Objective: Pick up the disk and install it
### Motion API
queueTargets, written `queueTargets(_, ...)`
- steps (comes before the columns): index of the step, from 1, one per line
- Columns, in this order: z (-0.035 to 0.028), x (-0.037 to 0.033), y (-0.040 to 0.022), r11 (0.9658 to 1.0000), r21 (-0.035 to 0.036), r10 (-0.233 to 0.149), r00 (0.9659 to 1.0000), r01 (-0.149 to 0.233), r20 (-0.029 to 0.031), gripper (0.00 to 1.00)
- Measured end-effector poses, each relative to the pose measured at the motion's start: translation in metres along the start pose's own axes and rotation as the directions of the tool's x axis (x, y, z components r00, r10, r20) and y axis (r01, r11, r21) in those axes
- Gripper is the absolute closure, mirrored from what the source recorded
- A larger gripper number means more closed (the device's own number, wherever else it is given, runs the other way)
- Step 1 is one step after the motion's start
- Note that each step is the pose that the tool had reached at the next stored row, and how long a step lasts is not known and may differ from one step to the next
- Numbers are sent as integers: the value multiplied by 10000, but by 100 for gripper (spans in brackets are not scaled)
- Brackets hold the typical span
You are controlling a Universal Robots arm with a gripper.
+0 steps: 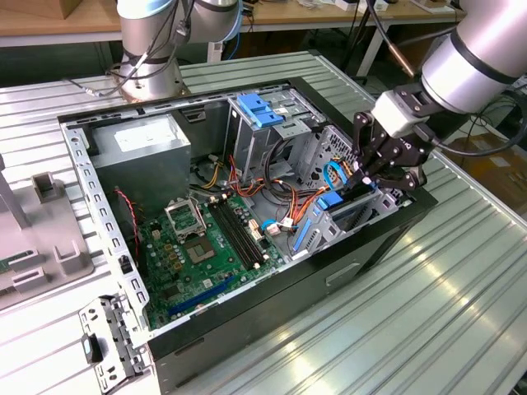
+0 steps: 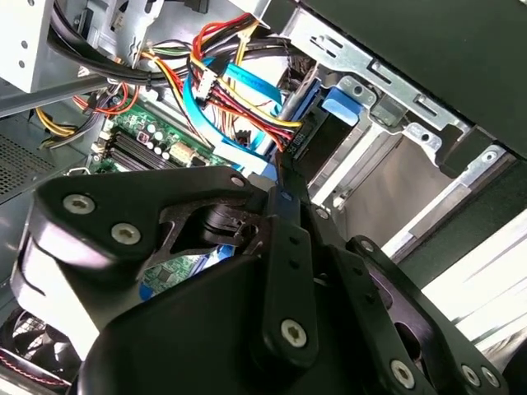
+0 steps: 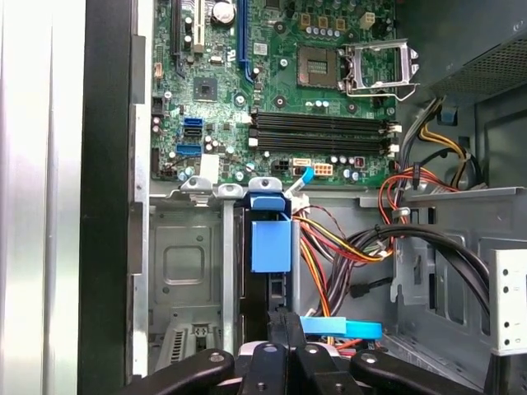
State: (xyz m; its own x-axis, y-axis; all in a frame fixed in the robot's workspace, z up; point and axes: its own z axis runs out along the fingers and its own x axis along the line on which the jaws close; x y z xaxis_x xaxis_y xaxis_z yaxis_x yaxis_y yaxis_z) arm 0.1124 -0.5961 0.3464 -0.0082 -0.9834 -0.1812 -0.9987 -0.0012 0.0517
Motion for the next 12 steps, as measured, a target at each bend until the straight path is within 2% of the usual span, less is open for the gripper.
queueTargets(2,-79,-14,1,10000,0,1,10000,-1,-7,89)
queueTargets(5,-109,-20,-4,10000,0,0,10000,0,-5,89)
queueTargets(8,-115,-21,-83,10000,-42,7,10000,-7,5,89)
queueTargets(12,-143,-27,-139,10000,-53,7,10000,-7,28,89)
